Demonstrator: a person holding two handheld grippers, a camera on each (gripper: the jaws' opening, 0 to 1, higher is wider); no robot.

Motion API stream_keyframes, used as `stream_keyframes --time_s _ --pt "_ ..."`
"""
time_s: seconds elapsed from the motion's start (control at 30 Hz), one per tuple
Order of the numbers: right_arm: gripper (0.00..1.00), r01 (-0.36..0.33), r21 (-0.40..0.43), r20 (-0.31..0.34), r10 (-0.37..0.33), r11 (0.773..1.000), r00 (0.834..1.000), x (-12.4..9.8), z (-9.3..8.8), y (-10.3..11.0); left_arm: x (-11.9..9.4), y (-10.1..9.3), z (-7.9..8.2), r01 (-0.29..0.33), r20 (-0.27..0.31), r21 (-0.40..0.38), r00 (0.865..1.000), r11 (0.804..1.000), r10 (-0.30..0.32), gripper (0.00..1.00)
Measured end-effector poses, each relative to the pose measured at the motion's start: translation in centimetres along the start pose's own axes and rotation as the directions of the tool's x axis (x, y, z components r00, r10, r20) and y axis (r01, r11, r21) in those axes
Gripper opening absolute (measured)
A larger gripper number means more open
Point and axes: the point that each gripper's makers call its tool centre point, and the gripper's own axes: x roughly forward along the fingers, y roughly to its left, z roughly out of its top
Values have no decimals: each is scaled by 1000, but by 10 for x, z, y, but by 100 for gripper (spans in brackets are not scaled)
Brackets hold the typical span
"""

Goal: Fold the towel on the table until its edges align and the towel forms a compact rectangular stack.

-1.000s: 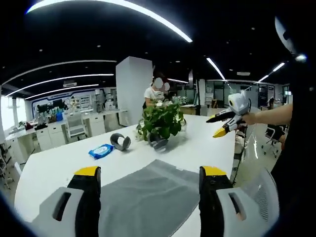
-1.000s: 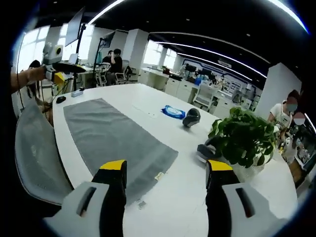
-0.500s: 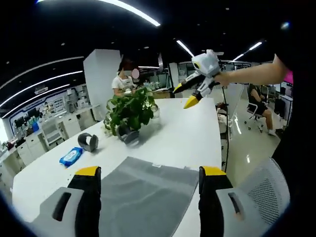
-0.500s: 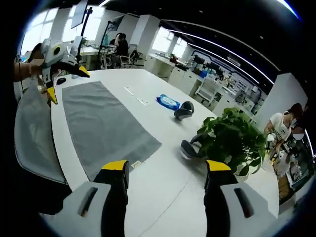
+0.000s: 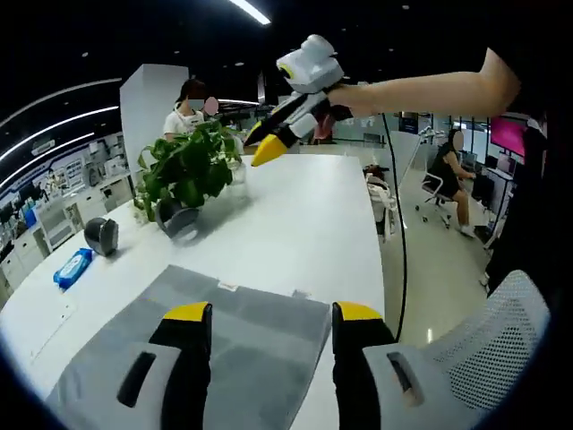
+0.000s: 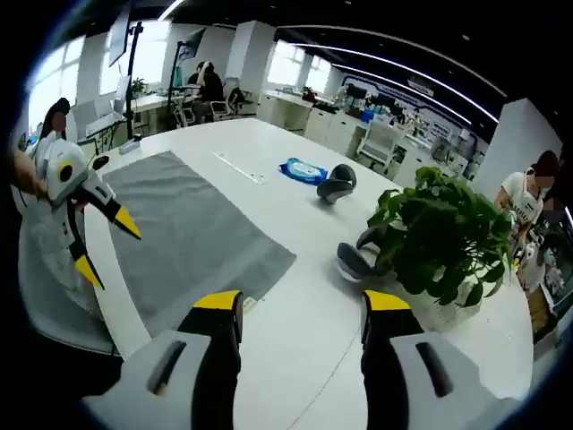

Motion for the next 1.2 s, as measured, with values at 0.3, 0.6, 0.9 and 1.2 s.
stream_keyframes --time_s 0.3,0.6,0.9,1.2 --pt "45 -34 45 -19 35 998 999 40 -11 13 58 -38 -37 118 -87 33 990 992 -115 33" --pt "42 -83 155 -59 93 984 994 80 -38 31 97 -58 -69 148 -165 67 977 987 -135 28" --pt "38 -116 174 -87 132 978 987 103 -47 41 123 -51 -62 77 -114 62 991 995 -70 24" --pt "36 -132 185 -72 148 974 986 111 -44 49 121 -43 -63 71 -132 93 990 993 -58 9"
